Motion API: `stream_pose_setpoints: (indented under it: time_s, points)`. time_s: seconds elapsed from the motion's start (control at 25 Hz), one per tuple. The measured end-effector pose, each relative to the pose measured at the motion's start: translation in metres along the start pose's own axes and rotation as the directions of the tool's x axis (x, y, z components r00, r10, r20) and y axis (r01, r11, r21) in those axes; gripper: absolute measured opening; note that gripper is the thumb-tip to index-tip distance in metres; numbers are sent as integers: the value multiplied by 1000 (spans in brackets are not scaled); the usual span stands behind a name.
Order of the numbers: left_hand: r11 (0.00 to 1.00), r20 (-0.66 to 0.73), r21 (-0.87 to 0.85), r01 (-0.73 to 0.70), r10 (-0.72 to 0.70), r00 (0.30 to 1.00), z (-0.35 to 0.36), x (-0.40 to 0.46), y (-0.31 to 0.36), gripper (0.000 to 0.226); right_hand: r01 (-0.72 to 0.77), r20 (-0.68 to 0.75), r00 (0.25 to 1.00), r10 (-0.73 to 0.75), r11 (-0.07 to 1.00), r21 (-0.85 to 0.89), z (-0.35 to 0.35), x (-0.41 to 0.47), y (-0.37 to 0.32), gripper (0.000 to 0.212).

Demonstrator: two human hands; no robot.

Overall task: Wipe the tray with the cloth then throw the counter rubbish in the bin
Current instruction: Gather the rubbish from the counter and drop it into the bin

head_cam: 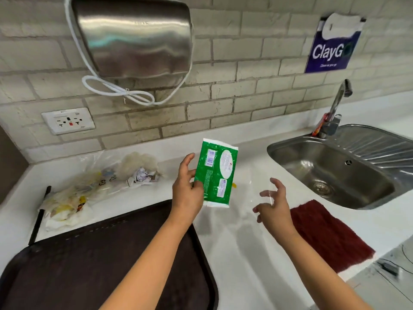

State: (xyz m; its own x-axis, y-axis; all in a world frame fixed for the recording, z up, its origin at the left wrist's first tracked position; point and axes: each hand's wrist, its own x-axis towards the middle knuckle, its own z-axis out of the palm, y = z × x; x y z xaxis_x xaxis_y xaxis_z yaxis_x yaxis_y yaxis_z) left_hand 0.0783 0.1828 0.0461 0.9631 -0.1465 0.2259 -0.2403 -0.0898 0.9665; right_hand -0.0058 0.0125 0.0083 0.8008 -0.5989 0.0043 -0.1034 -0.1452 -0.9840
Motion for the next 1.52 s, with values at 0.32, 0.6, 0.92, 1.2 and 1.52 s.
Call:
stream_pose_setpoints:
  time_s: [0.32, 0.6, 0.92, 1.2, 1.52]
  points:
    - [995, -145, 25, 98, -93, 985, 70, -125, 9, 44, 374, 166, 919, -357, 923, -89, -102, -55, 61, 66]
    - [980, -190, -29, 195, -197, 962, 118, -255, -13, 45, 414, 193, 896, -401, 910, -33, -187, -131, 136, 46]
    - [917, 55, 230, 327, -348, 936, 152, -379, -102, 41, 244, 59, 970, -238, 956, -160, -234, -207, 258, 30]
    - [744, 178, 450, 493, -616, 767, 159, -411, -190, 41, -251, 92, 941, 327, 853, -458, -240, -250, 380, 40]
    - [591, 220, 645, 484, -750, 623, 178, -421, -300, 46, -347, 158, 802, 576, 664, -662, -214, -252, 475, 55]
